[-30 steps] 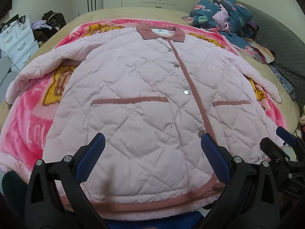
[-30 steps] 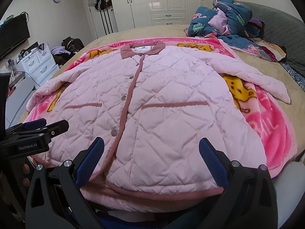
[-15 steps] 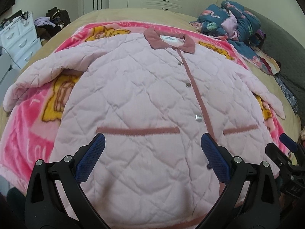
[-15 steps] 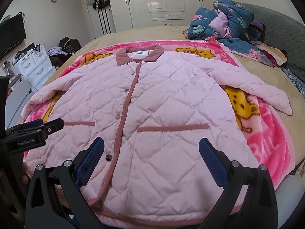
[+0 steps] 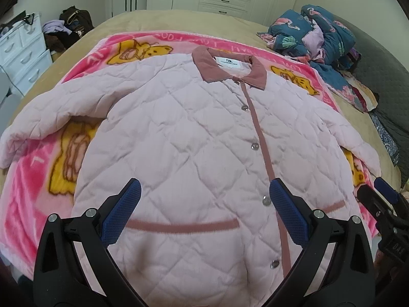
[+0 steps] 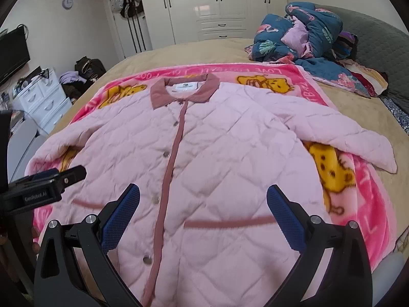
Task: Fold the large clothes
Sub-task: 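Move both tools over the jacket toward its collar and sleeves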
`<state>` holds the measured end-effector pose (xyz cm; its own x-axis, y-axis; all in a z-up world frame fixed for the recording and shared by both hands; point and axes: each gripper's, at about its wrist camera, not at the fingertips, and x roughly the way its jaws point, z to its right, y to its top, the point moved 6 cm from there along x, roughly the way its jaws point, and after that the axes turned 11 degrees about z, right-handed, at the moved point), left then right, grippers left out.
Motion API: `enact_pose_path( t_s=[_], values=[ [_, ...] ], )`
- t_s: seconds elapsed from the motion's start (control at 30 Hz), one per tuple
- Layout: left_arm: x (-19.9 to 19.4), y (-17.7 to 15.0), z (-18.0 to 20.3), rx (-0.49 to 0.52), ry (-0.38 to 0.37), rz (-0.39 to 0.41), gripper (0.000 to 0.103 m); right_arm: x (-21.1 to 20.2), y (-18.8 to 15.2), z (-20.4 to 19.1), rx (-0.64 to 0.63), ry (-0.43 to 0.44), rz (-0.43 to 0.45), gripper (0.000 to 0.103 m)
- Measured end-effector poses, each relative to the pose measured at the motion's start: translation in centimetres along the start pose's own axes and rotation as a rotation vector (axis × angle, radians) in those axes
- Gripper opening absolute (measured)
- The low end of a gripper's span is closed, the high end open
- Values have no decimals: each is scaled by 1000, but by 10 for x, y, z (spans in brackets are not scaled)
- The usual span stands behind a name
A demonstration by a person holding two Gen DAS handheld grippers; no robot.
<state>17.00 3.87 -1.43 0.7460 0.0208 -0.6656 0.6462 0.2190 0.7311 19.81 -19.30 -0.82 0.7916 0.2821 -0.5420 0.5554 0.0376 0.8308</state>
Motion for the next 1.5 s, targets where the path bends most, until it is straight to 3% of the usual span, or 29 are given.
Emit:
enact_pose_path(
  t_s=[0.83, 1.23, 1.5],
  values=[
    [68, 103, 54, 30, -23, 40, 94, 49, 126, 44, 40, -49, 146, 99],
    [123, 107, 99, 51, -72, -19, 94, 83, 144, 113, 140, -163, 153, 99],
    [161, 91, 114, 77, -44, -74, 94, 105, 118, 192, 268, -286, 112, 99]
  ],
)
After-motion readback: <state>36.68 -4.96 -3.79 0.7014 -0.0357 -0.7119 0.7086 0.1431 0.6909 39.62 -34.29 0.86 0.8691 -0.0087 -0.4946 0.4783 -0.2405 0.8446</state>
